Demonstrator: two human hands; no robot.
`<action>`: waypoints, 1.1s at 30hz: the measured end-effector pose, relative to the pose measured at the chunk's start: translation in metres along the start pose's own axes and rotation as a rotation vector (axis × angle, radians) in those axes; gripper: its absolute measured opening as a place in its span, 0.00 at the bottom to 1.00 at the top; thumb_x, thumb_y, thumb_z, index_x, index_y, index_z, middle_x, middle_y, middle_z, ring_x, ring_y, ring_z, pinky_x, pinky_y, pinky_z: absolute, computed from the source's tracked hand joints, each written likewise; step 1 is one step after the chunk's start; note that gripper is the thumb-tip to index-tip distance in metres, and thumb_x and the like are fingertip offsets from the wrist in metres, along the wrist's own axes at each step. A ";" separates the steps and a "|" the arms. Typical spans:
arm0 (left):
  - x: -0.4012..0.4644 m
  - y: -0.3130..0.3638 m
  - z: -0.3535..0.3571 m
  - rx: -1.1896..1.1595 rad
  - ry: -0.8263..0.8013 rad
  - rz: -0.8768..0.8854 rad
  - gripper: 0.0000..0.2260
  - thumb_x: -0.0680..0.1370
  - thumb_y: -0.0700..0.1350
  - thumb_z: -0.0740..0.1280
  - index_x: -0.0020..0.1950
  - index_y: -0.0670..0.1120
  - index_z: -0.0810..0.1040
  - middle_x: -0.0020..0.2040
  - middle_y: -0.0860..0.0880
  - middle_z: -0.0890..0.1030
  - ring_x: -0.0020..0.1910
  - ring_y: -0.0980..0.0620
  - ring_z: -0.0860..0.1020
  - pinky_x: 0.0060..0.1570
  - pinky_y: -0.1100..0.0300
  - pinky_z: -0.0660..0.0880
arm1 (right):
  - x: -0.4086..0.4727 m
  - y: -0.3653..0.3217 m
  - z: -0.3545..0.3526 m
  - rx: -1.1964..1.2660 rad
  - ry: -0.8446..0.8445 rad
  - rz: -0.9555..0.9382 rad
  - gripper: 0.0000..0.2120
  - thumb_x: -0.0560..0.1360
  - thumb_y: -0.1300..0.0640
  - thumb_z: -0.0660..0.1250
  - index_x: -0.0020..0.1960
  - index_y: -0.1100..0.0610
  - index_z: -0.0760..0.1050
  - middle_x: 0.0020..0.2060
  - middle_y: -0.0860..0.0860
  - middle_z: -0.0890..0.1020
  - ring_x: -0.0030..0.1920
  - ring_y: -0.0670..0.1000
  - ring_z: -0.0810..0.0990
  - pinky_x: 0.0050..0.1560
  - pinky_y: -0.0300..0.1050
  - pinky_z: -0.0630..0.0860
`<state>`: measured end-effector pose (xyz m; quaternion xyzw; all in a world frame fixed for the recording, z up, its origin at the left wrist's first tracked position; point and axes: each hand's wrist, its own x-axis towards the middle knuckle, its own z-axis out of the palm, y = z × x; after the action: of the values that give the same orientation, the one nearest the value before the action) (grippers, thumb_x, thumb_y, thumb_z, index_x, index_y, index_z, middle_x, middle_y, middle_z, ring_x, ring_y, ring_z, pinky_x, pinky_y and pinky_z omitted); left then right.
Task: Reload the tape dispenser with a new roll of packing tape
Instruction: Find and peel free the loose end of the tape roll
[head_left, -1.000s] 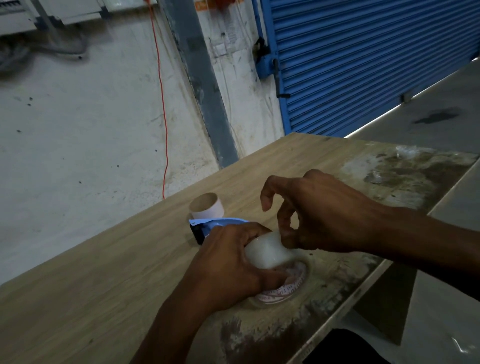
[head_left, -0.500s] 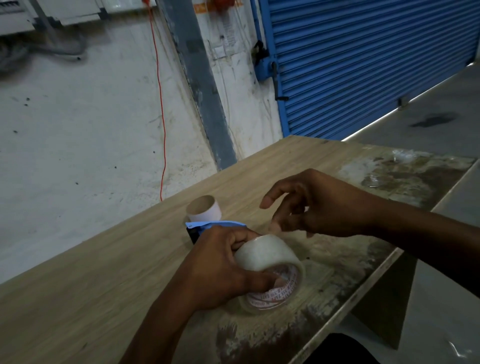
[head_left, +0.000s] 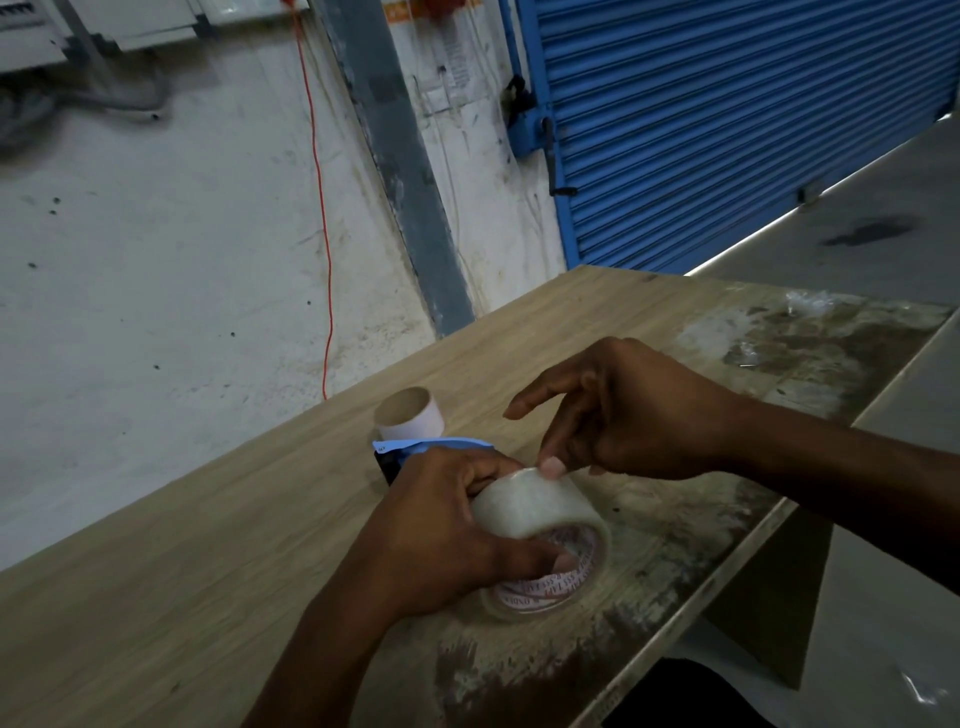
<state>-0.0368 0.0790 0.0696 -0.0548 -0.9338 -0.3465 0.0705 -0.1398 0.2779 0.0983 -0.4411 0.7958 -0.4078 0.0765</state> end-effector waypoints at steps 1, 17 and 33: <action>0.000 0.000 0.000 0.008 0.002 0.001 0.19 0.61 0.58 0.85 0.47 0.57 0.85 0.45 0.56 0.85 0.44 0.56 0.84 0.46 0.47 0.82 | -0.001 -0.002 0.002 -0.064 0.023 -0.039 0.24 0.70 0.65 0.79 0.64 0.52 0.81 0.40 0.46 0.89 0.41 0.38 0.86 0.44 0.35 0.82; -0.001 0.001 -0.001 0.086 -0.021 0.032 0.17 0.65 0.54 0.84 0.50 0.57 0.85 0.44 0.60 0.84 0.44 0.61 0.83 0.44 0.59 0.79 | -0.004 -0.014 0.006 -0.510 0.127 -0.242 0.16 0.68 0.57 0.78 0.50 0.46 0.75 0.34 0.41 0.82 0.35 0.41 0.80 0.38 0.46 0.80; 0.003 -0.004 0.001 -0.037 0.017 -0.034 0.20 0.63 0.53 0.85 0.51 0.55 0.86 0.47 0.57 0.87 0.45 0.58 0.85 0.47 0.49 0.83 | -0.012 0.012 0.028 -0.271 0.488 -0.223 0.12 0.66 0.59 0.80 0.41 0.50 0.78 0.30 0.45 0.83 0.29 0.43 0.82 0.32 0.49 0.80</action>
<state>-0.0408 0.0772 0.0671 -0.0371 -0.9274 -0.3654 0.0716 -0.1272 0.2738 0.0681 -0.4207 0.7845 -0.3978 -0.2219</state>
